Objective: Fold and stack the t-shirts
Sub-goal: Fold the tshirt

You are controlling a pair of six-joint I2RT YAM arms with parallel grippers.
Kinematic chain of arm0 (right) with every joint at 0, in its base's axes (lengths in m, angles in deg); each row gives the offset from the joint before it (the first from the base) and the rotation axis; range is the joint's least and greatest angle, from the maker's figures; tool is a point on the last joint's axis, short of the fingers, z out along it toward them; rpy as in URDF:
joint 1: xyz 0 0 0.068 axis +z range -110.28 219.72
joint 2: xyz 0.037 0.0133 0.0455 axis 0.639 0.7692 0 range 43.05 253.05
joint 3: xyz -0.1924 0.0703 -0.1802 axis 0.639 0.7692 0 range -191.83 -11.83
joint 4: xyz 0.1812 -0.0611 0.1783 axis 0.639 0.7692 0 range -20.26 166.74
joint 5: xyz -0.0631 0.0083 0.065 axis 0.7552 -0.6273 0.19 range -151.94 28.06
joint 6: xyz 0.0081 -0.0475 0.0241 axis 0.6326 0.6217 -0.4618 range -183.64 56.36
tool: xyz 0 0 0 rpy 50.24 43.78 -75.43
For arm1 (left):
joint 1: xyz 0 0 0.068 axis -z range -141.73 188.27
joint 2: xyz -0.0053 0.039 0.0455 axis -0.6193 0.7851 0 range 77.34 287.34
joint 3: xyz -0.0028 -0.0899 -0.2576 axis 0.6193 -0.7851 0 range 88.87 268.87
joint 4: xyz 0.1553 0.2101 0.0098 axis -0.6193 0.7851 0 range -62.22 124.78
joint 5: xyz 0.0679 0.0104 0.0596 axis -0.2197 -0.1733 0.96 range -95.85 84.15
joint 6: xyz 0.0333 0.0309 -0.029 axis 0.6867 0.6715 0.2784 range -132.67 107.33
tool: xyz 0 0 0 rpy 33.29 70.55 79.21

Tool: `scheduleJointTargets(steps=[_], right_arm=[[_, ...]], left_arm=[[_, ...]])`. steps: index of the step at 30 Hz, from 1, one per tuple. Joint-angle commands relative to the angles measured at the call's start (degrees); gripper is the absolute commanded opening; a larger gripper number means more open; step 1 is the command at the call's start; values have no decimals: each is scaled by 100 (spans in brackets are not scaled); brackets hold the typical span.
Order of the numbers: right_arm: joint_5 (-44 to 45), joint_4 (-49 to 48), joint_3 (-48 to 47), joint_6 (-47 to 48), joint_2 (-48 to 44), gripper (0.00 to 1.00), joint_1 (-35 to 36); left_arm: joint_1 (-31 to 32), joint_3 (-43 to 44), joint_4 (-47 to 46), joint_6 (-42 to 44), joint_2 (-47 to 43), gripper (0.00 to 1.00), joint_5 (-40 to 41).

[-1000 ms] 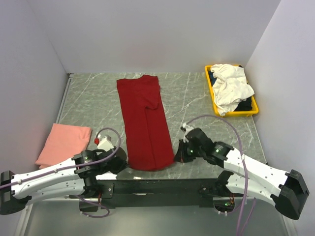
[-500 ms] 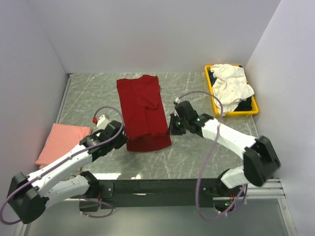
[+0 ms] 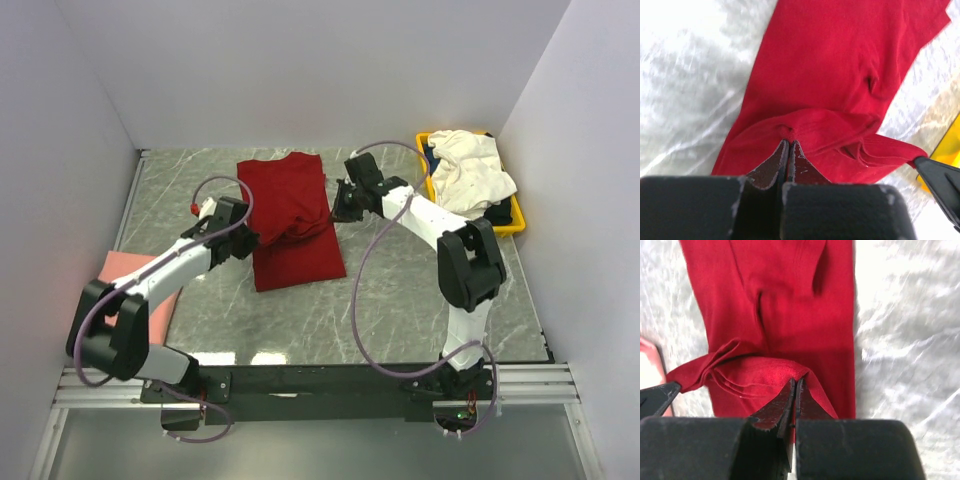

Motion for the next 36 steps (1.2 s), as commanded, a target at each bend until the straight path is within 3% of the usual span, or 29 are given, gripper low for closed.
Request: scheduleJointTargets(steps=[1, 9, 26, 29, 30, 32, 33, 34, 36], right_arm=[[-170, 179, -631, 50, 306, 0, -203], [-391, 258, -1229, 128, 912, 0, -423], [-848, 275, -2152, 251, 1826, 0, -617], [-892, 346, -2328, 304, 1915, 11, -634], [-892, 355, -2372, 348, 1906, 22, -643], [-866, 346, -2381, 392, 1837, 31, -661], [-857, 355, -2390, 418, 1801, 39, -670], [-840, 407, -2399, 445, 1766, 40, -670], [-743, 416, -2294, 489, 1573, 42, -670]], left_arm=[[-286, 411, -305, 224, 387, 1, -381], [-568, 877, -375, 277, 1099, 0, -601], [-815, 1282, -331, 276, 1592, 1, -663], [-850, 1291, -375, 285, 1601, 2, -681], [-885, 1273, -419, 320, 1575, 10, -689], [-938, 1273, -446, 355, 1496, 19, -681], [-999, 1273, -446, 391, 1461, 40, -672], [-1026, 1299, -446, 469, 1425, 55, -663], [-1069, 1361, -385, 636, 1311, 75, -602]])
